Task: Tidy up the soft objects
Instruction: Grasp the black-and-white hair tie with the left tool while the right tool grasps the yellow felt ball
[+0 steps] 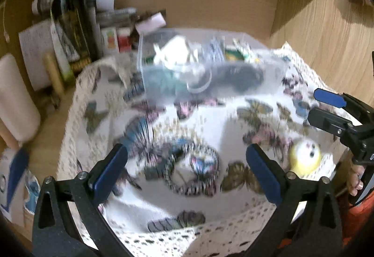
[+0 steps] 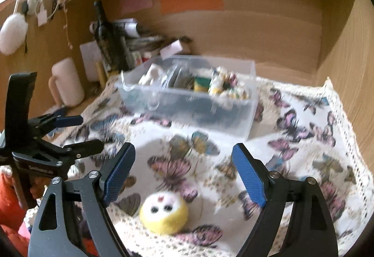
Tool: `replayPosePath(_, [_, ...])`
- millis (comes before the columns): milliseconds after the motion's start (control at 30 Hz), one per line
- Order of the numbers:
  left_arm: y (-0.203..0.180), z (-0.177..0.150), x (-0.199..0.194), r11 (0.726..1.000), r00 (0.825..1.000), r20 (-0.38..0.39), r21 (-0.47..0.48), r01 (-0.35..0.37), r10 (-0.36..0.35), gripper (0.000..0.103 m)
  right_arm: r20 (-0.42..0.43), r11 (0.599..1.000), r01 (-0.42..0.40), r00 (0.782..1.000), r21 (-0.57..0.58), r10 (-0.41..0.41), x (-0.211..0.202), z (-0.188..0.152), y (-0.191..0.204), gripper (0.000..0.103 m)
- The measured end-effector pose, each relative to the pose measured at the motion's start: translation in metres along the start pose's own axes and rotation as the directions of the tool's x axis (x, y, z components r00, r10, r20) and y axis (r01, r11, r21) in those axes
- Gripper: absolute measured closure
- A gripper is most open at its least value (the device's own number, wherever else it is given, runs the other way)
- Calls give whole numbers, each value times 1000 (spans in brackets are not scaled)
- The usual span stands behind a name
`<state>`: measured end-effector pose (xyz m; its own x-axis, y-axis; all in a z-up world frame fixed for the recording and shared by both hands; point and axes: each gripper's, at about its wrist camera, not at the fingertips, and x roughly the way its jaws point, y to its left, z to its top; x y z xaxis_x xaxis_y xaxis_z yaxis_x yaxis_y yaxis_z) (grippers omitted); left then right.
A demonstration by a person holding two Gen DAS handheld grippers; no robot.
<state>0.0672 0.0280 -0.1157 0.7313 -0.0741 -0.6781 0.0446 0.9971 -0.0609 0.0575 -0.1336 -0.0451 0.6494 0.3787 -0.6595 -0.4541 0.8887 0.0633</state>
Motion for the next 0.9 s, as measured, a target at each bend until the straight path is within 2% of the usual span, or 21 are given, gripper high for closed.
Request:
replayPosePath(233, [2, -18, 14, 1000, 999, -27, -20, 19, -19, 1, -93, 999, -33, 995, 0, 33, 15, -29, 12, 20])
replayPosePath(300, [1, -20, 14, 999, 999, -16, -11, 33, -33, 13, -122, 999, -51, 991, -1, 51, 20, -36, 14, 20])
replayPosePath(367, [-3, -22, 15, 999, 999, -26, 20, 41, -40, 32, -143, 998, -56, 988, -7, 55, 23, -41, 15, 21])
replayPosePath(433, [-4, -23, 17, 998, 998, -31, 29, 47, -46, 42, -151, 999, -50, 987, -16, 47, 24, -43, 16, 25])
replayPosePath(467, [-4, -24, 17, 999, 999, -29, 29, 43, -42, 49, -155, 999, -47, 987, -21, 43, 24, -44, 15, 33])
replayPosePath(500, [-3, -25, 17, 999, 999, -26, 29, 41, -41, 52, -158, 999, -43, 987, -23, 39, 25, -45, 15, 41])
replayPosePath(567, [-1, -25, 16, 999, 999, -19, 22, 38, -38, 65, -153, 999, -28, 988, -25, 24, 23, -46, 14, 52])
replayPosePath(600, [1, -25, 15, 999, 999, -16, 14, 42, -42, 68, -152, 999, -30, 988, -22, 27, 23, -46, 13, 59])
replayPosePath(733, [2, -25, 12, 999, 999, -7, 19, 40, -40, 79, -139, 999, -41, 989, 8, 42, 22, -44, 8, 60])
replayPosePath(900, [0, -20, 5, 999, 999, 32, 42, 22, -23, 83, -99, 999, -31, 995, 17, 32, 17, -36, 5, 61])
